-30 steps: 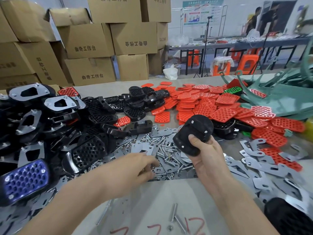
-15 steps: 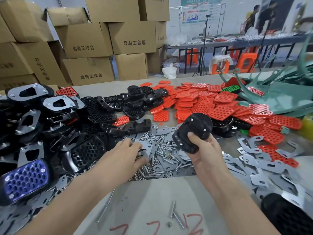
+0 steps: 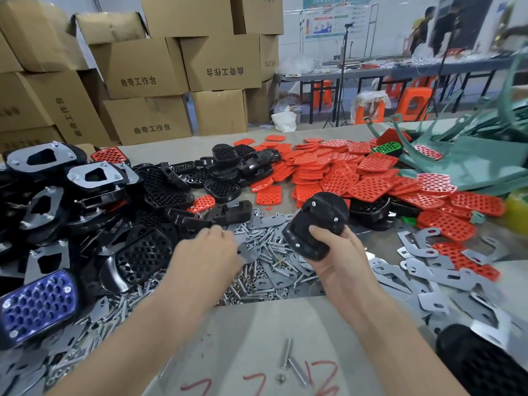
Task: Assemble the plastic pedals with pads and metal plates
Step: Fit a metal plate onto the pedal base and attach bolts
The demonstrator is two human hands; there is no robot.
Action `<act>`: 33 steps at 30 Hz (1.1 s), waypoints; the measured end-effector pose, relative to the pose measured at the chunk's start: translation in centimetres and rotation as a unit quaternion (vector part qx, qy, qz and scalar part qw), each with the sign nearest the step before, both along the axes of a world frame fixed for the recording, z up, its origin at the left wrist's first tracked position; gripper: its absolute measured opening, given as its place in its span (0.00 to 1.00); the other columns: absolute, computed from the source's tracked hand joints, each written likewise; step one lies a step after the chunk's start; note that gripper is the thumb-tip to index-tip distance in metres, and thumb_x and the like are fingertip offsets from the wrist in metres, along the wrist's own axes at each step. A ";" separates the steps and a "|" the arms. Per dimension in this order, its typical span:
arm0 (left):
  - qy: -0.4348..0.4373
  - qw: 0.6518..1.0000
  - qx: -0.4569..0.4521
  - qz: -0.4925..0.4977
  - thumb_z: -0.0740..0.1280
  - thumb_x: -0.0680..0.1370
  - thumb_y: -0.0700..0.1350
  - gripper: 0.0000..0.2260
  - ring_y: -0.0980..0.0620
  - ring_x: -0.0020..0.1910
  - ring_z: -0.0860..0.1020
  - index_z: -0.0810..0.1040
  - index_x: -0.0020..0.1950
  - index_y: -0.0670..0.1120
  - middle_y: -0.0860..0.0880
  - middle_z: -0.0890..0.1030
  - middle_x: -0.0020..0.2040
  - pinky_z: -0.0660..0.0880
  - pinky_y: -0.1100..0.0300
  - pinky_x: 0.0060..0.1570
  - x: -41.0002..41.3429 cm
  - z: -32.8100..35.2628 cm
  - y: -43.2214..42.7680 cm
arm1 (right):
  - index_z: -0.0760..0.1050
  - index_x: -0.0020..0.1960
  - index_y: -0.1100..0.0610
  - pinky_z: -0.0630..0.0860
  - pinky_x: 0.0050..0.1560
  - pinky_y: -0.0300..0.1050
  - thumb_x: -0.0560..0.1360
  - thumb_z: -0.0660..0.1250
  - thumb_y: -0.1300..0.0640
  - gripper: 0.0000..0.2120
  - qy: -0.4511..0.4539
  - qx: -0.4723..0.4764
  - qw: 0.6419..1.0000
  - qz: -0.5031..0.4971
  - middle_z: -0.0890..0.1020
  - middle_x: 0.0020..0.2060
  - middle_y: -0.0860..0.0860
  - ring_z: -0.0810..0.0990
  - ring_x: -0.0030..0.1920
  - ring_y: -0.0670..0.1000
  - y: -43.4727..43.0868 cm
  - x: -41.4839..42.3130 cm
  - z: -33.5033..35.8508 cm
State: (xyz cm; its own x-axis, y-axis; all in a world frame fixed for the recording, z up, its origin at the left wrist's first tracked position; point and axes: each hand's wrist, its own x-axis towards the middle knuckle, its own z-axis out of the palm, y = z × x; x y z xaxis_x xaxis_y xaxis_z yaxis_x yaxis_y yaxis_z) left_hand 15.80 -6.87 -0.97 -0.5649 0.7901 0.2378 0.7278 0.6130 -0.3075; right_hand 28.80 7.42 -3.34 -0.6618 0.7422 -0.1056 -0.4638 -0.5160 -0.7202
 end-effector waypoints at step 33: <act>-0.538 0.708 0.446 -0.103 0.66 0.82 0.48 0.07 0.64 0.31 0.75 0.83 0.48 0.54 0.59 0.83 0.35 0.69 0.74 0.31 2.2 -1.8 1.1 | 0.84 0.53 0.57 0.82 0.56 0.59 0.79 0.63 0.70 0.14 -0.073 0.186 0.972 0.127 0.87 0.51 0.59 0.87 0.50 0.58 -0.9 -0.2 -1.0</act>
State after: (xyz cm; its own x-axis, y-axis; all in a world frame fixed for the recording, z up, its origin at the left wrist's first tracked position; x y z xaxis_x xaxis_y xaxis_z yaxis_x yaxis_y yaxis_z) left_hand 18.01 -5.74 -2.80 -0.6925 0.6890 0.2137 0.3489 0.0605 0.9352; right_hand 28.62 6.54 -4.37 -0.8265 0.5620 0.0326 -0.2348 -0.2915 -0.9273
